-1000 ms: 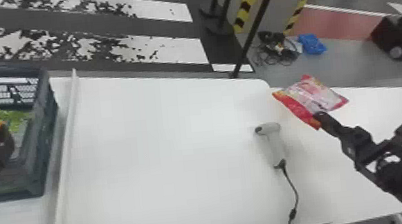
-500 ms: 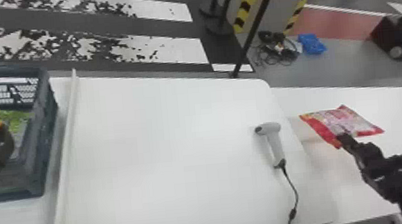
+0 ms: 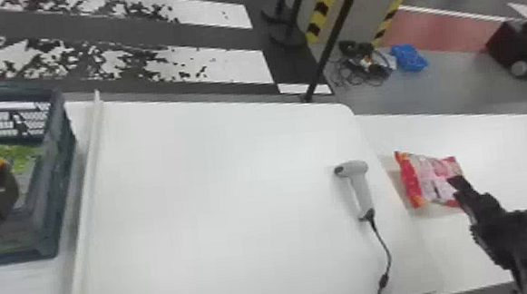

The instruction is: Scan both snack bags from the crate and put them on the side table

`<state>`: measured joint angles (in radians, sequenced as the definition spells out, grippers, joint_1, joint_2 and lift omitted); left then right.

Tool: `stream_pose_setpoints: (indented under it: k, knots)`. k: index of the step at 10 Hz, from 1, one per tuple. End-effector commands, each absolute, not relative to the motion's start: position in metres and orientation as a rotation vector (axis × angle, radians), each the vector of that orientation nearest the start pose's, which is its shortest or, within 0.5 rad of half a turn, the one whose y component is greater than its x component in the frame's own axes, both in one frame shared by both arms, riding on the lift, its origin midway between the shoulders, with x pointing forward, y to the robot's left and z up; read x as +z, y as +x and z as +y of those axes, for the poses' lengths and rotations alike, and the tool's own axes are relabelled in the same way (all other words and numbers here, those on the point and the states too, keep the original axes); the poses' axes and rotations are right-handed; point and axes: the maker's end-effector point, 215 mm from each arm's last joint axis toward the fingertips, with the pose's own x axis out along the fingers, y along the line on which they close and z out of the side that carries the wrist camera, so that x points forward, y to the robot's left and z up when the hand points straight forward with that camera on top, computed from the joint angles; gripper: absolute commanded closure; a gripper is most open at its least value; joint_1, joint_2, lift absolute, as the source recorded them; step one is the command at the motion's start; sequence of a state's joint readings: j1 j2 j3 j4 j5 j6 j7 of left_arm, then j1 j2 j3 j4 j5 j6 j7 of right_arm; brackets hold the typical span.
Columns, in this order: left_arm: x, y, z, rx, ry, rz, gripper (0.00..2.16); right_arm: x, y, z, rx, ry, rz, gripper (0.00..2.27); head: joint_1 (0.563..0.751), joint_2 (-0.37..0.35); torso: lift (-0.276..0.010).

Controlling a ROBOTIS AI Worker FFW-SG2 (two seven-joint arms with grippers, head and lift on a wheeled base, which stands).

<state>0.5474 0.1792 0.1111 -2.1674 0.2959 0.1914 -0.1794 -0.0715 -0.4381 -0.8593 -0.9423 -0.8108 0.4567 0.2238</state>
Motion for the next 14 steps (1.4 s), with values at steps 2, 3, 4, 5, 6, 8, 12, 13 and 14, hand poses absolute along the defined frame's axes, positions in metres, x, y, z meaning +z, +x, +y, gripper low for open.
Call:
stream_pose_setpoints:
  k: [2,3,4,5,6,8,12,13,14]
  knots:
    - [-0.334,0.433,0.246,-0.198,-0.096,0.124,0.10,-0.474,0.395,-0.717,-0.611,0.823,0.170,0.05,0.695,-0.350,-0.087]
    - [-0.333,0.434,0.246,-0.197,-0.097,0.124,0.10,-0.458,0.403,-0.697,-0.551,0.752,0.150,0.06,0.695,-0.350,-0.087]
    - [-0.334,0.434,0.245,-0.196,-0.096,0.124,0.10,-0.439,0.410,-0.673,-0.496,0.666,0.117,0.06,0.695,-0.350,-0.087]
    - [-0.333,0.434,0.244,-0.196,-0.096,0.123,0.10,-0.418,0.419,-0.635,-0.432,0.541,0.077,0.06,0.695,-0.350,-0.087]
    - [-0.332,0.435,0.243,-0.195,-0.094,0.120,0.10,-0.400,0.431,-0.594,-0.361,0.409,0.057,0.07,0.695,-0.350,-0.087]
    - [-0.332,0.435,0.244,-0.189,-0.090,0.121,0.10,-0.363,0.447,-0.512,-0.252,0.233,-0.031,0.08,0.695,-0.350,-0.087]
    - [-0.332,0.436,0.240,-0.189,-0.091,0.119,0.10,-0.349,0.449,-0.360,-0.091,0.064,-0.083,0.09,0.695,-0.225,-0.087]
    - [-0.333,0.436,0.237,-0.191,-0.086,0.120,0.10,-0.358,0.449,-0.323,-0.034,0.048,-0.062,0.09,0.695,-0.183,-0.087]
    - [-0.335,0.436,0.235,-0.193,-0.090,0.124,0.10,-0.367,0.446,-0.297,0.004,0.054,-0.043,0.09,0.695,-0.160,-0.087]
